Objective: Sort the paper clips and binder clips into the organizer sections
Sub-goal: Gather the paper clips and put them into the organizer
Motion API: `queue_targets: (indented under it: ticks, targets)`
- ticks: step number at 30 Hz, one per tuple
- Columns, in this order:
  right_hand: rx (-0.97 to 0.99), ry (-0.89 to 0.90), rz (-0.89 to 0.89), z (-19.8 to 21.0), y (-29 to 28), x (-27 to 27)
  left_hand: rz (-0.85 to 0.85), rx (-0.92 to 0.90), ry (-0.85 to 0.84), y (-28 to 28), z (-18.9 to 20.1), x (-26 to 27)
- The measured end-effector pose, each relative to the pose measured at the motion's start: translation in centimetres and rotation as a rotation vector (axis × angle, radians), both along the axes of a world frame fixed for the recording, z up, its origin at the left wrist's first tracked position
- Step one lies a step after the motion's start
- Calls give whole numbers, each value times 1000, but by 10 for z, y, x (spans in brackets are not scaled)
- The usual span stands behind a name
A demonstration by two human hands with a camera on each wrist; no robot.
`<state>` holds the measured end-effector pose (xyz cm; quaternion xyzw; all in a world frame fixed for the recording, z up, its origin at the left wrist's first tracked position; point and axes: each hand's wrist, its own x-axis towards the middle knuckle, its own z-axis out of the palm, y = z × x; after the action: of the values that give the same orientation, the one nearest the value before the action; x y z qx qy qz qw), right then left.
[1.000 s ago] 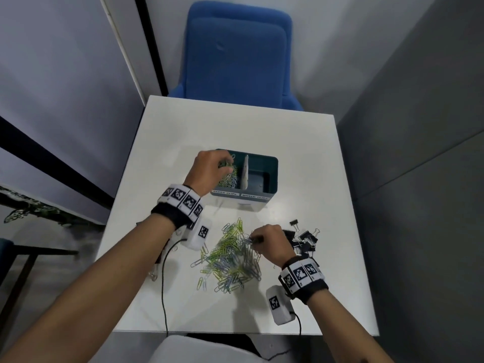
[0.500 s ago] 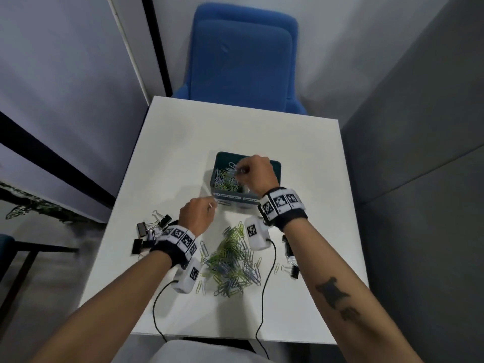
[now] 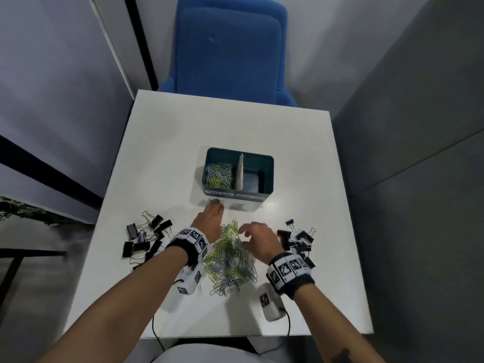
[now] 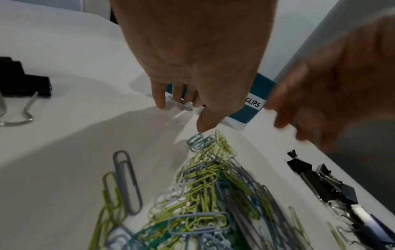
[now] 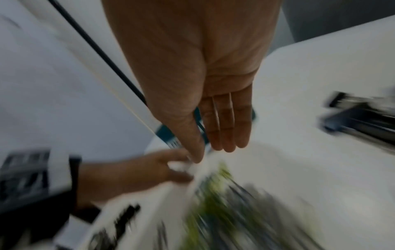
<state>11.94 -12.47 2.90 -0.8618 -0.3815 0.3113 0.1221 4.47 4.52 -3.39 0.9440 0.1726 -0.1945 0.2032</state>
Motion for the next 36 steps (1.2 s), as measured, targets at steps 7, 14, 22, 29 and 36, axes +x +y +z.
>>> queue_targets:
  ticks: [7,14,22,29,36]
  targets:
    - [-239,71,24,-40,-61,-36,-79,64,52,16,-4,-21]
    - [-75,38,-72,-53,-39,-51,-140,-18,-33,-22,-4,-80]
    - [-85,-37,-13,-46,-10,-37,-33,-86,-125,-28,7,-112]
    - [-183,21,150,-49,4,-17,34,-133,147,-24,-12,-139]
    - [-78,-89,234,-63,-7,-51,15,-29,21,-48,-1,-102]
